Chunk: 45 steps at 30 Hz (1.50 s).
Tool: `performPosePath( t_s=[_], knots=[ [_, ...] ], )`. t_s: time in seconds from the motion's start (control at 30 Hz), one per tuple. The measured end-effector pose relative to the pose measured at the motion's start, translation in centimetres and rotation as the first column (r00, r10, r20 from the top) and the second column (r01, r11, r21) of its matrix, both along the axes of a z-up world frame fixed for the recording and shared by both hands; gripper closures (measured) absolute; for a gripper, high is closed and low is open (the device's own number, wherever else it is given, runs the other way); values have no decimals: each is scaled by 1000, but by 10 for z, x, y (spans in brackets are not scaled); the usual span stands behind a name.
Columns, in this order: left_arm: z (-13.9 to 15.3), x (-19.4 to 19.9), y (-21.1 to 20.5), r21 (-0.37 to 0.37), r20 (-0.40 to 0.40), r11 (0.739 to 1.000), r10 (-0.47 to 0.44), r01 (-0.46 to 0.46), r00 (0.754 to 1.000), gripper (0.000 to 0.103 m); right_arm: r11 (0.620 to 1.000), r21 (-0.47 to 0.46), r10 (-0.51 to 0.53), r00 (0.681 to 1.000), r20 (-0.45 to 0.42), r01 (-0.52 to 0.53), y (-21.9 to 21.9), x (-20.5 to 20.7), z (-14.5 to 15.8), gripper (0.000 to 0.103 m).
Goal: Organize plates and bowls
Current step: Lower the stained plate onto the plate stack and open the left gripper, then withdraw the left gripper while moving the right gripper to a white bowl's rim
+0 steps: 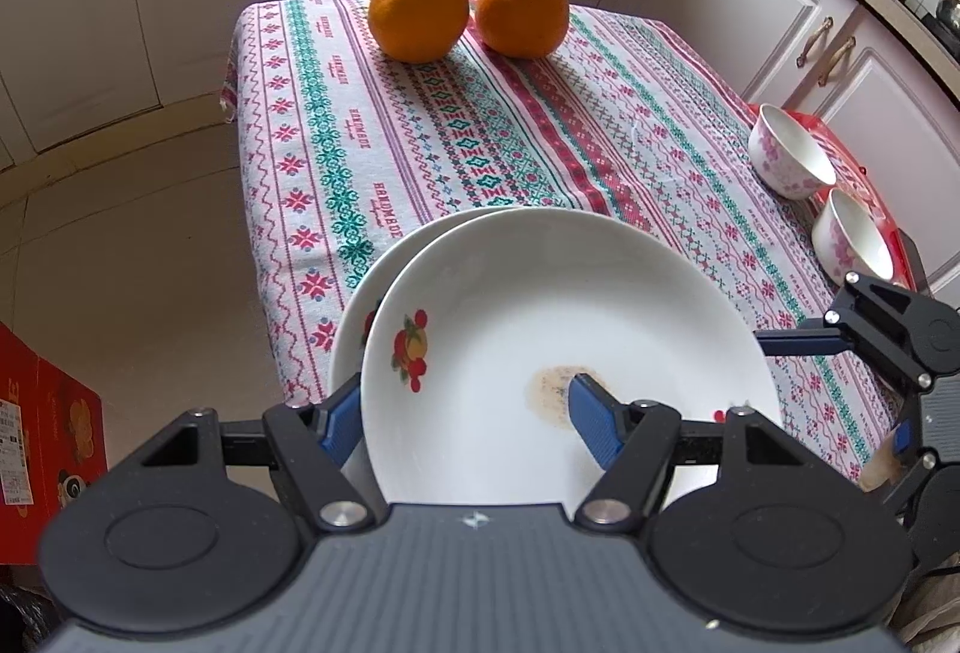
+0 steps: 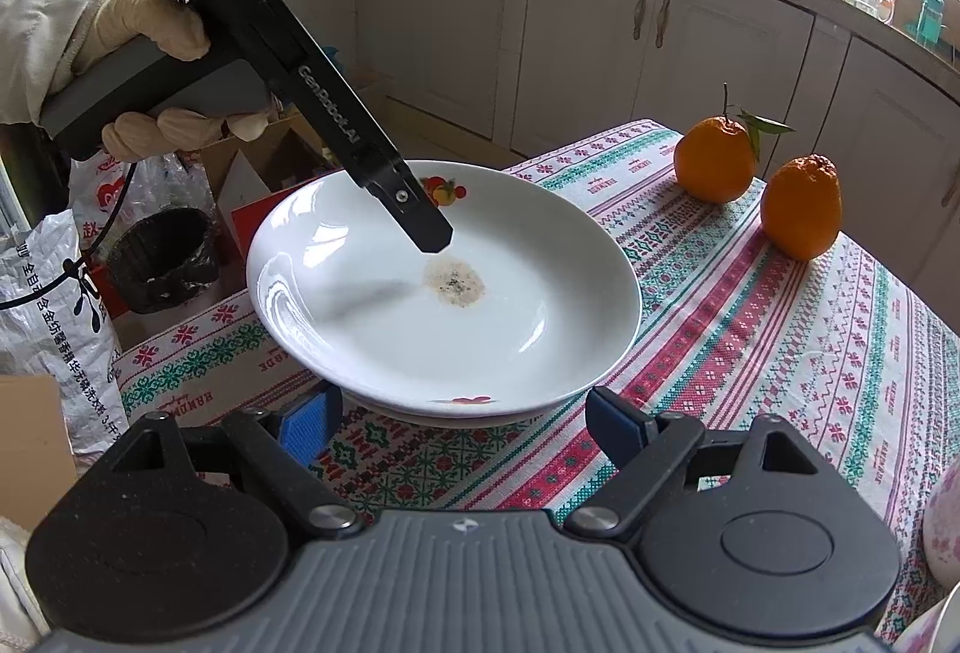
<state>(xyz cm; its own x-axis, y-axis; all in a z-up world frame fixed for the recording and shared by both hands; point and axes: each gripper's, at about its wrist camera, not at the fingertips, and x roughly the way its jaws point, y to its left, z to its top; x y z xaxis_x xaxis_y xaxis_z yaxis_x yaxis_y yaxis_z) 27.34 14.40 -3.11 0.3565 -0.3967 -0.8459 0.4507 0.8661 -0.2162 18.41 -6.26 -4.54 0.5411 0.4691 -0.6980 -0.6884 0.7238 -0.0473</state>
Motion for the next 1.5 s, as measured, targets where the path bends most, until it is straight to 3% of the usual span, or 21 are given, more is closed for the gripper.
performPosePath(
  t_s=[0.6,0.97,1.13,1.23,1.37,1.5],
  knots=[
    [6,3,11,-53,-4,997,57,-57,998,31,999,35,-16,1000,-1,16,-6,-3,2,10],
    [7,5,10,-29,20,997,78,-77,997,25,997,51,-51,999,14,50,-15,-10,7,5],
    [14,-1,3,-13,60,998,57,-56,997,22,996,52,-74,997,33,72,-21,-14,10,1],
    [22,-10,-10,37,128,999,30,-35,991,19,994,51,-101,994,51,99,-26,-17,14,0],
    [30,-28,-33,102,228,995,-22,-1,973,14,989,37,-147,984,98,144,-35,-23,20,0],
    [37,-49,-58,109,303,993,-76,45,950,12,981,28,-196,971,140,194,-48,-32,27,0]
  ],
)
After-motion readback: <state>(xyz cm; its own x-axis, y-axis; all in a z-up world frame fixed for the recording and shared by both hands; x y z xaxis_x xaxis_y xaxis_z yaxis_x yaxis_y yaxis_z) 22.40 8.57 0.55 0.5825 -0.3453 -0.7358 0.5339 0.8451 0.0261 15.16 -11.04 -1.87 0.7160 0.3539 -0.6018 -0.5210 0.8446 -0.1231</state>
